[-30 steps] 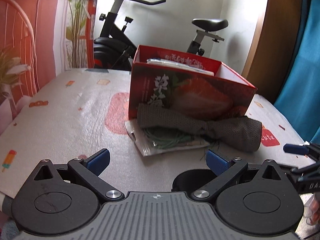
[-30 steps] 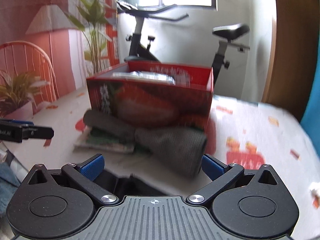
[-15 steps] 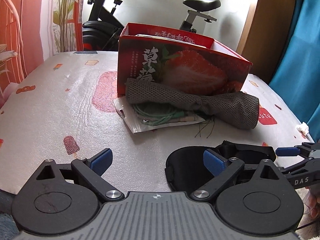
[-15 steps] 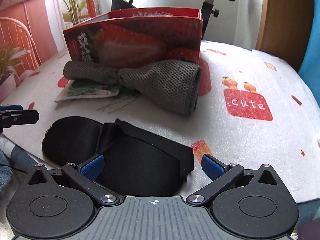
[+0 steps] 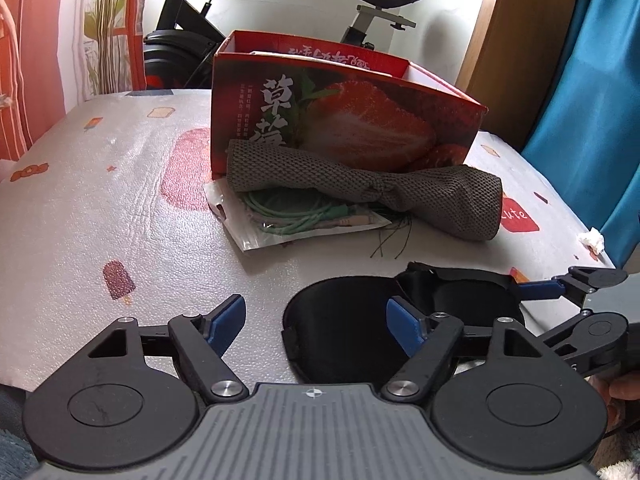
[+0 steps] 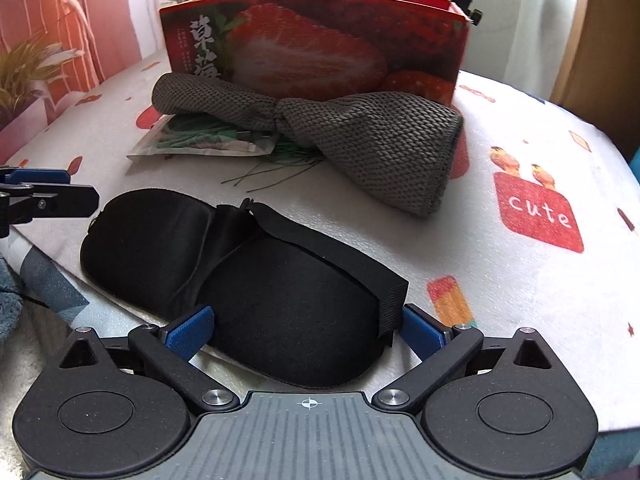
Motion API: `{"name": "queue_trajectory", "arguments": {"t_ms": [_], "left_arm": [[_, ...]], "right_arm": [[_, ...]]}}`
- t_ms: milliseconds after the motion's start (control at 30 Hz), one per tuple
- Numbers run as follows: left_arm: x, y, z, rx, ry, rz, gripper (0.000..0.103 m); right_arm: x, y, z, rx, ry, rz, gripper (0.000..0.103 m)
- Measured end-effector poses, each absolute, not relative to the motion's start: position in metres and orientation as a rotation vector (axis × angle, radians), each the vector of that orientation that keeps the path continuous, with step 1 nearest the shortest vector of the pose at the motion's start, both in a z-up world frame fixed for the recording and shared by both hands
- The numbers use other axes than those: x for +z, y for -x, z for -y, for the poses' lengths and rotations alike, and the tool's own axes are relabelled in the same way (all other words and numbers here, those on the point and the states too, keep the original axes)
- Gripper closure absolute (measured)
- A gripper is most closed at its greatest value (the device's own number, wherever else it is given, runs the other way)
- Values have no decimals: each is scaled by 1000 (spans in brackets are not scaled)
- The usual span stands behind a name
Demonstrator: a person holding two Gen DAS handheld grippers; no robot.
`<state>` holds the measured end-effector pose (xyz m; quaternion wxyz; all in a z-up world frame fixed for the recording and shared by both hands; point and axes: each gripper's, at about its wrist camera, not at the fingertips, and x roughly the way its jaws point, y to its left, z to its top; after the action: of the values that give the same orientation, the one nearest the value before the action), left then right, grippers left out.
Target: Organize soft objects
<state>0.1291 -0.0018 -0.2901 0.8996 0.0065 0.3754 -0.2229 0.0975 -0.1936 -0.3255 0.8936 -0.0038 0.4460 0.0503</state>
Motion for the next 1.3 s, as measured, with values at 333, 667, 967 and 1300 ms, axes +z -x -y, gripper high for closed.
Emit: {"name": "queue_trajectory", "arguments": {"t_ms": [333, 667, 967, 1300], "left_arm": [[-297, -136, -2, -419, 10, -825, 27], [-309, -145, -3, -372, 31, -854, 28], [-311, -144, 19, -383, -62, -837, 31], [-310, -140, 11, -386, -26, -823, 50]], "right_arm": [[-329, -121, 178, 132, 40, -905, 0], [-336, -120, 175, 148, 36, -806, 0], [-337, -115, 177, 173, 51, -782, 0], [-335, -108, 179, 198, 31, -754, 17]]}}
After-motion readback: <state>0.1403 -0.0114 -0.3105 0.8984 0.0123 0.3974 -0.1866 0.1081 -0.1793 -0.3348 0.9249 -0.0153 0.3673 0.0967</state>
